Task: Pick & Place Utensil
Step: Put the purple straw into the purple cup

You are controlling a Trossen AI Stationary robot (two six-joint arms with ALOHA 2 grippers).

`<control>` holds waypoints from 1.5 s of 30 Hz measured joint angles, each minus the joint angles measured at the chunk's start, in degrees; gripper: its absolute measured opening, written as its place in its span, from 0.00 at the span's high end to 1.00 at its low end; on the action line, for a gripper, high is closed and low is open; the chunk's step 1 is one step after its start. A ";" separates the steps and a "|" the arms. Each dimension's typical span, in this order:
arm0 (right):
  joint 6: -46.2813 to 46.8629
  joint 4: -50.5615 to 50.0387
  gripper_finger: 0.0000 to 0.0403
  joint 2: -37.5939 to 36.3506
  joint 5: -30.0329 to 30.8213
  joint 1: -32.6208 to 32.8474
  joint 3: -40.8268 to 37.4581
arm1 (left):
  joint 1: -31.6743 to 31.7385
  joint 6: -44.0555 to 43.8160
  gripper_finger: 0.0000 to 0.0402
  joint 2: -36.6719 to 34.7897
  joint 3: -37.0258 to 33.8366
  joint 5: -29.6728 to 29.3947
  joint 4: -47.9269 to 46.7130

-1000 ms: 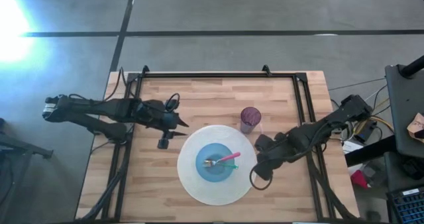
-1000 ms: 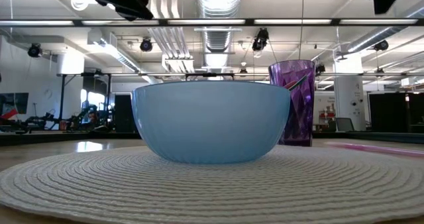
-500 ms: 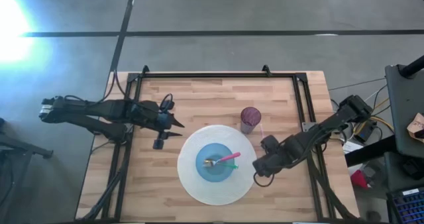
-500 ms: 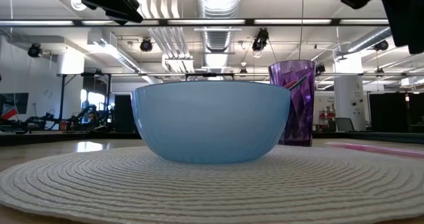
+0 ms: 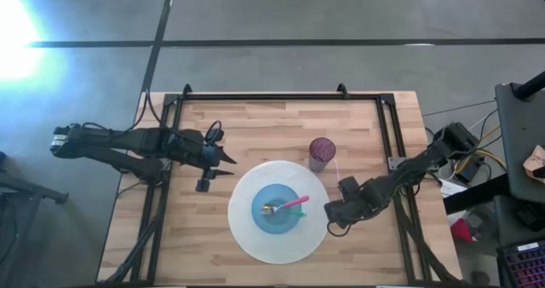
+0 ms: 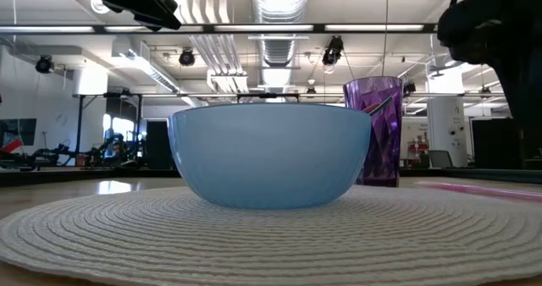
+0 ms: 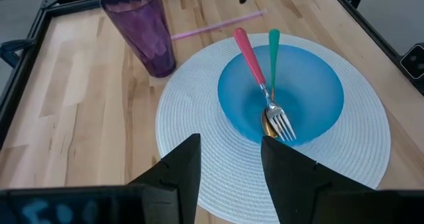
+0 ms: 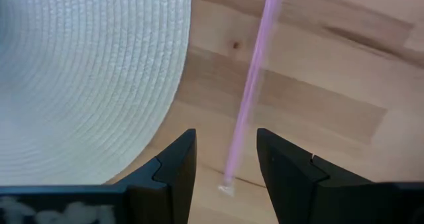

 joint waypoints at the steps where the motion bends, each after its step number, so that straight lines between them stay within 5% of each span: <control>1: 0.19 0.78 0.62 0.00 0.00 0.00 -0.57 | 0.00 0.00 0.62 0.00 0.00 0.00 -0.10; 26: -0.44 4.03 0.64 11.07 -4.22 -0.19 -1.06 | 0.00 -0.20 0.62 0.02 0.00 -0.02 -0.10; 45: -0.25 6.46 0.75 11.72 -8.65 -0.48 -3.23 | -0.02 -0.20 0.62 0.02 0.00 -0.02 -0.09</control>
